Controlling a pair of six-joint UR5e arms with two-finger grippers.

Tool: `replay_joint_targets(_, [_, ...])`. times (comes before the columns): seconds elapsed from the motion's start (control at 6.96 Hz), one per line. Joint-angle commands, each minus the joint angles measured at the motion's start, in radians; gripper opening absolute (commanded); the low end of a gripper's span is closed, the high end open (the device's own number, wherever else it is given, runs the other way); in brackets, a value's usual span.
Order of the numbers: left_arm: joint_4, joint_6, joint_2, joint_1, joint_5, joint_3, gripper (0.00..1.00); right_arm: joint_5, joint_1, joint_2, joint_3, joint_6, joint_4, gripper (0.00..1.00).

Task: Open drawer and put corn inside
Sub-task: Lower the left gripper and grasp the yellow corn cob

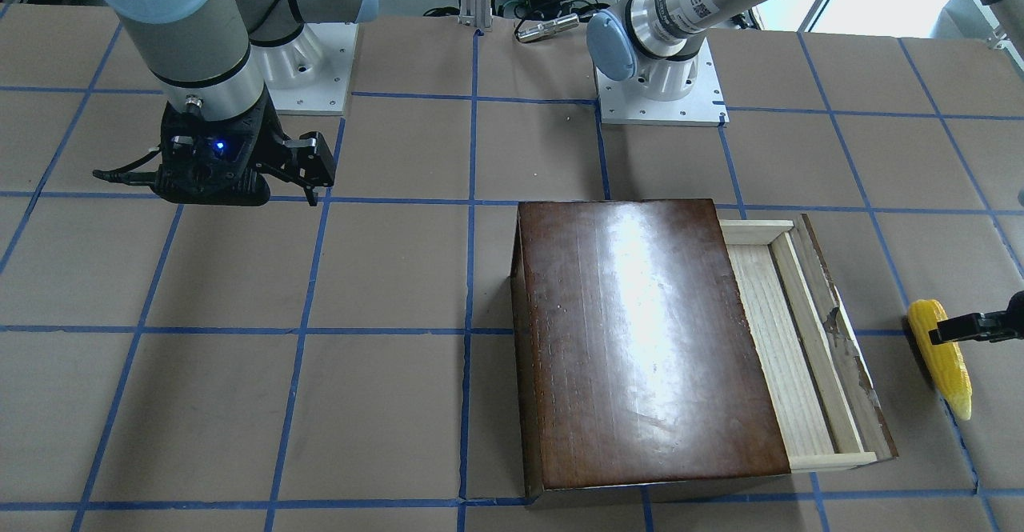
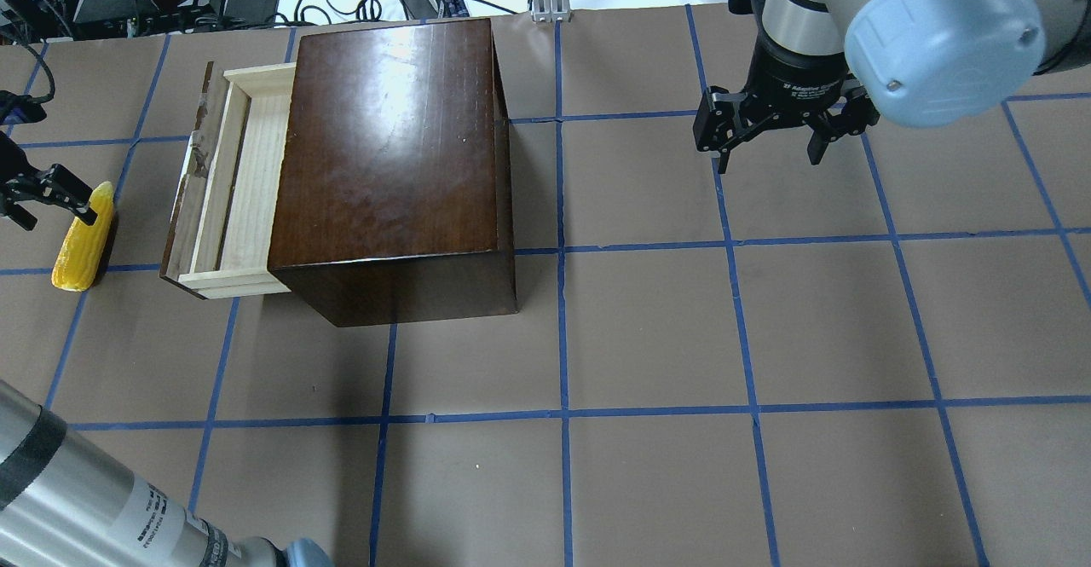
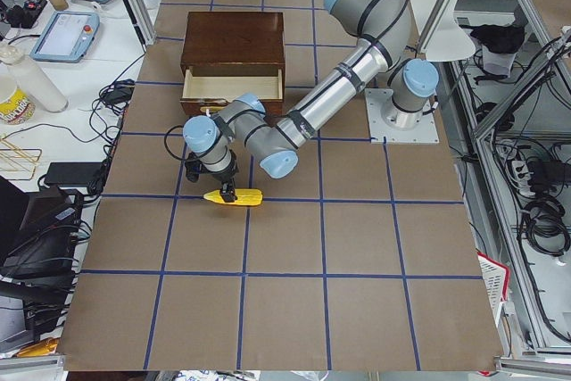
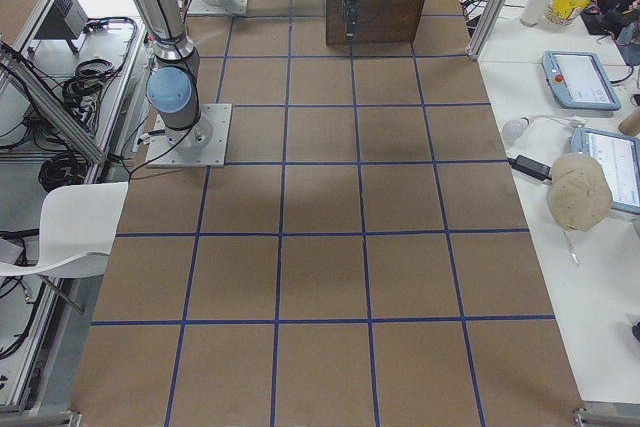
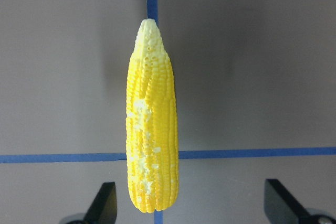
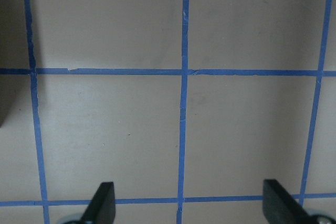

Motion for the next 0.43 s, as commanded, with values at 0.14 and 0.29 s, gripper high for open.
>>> replay_joint_targets(0.14, [0.061,0.009,-0.065,0.000,0.006,0.004,1.00,0.000,0.000,0.001,0.000,0.000,-0.001,1.00])
replay_joint_targets(0.29, [0.070,0.006,-0.077,0.000,0.004,0.003,1.00,0.000,0.000,0.001,0.000,0.000,0.000,1.00])
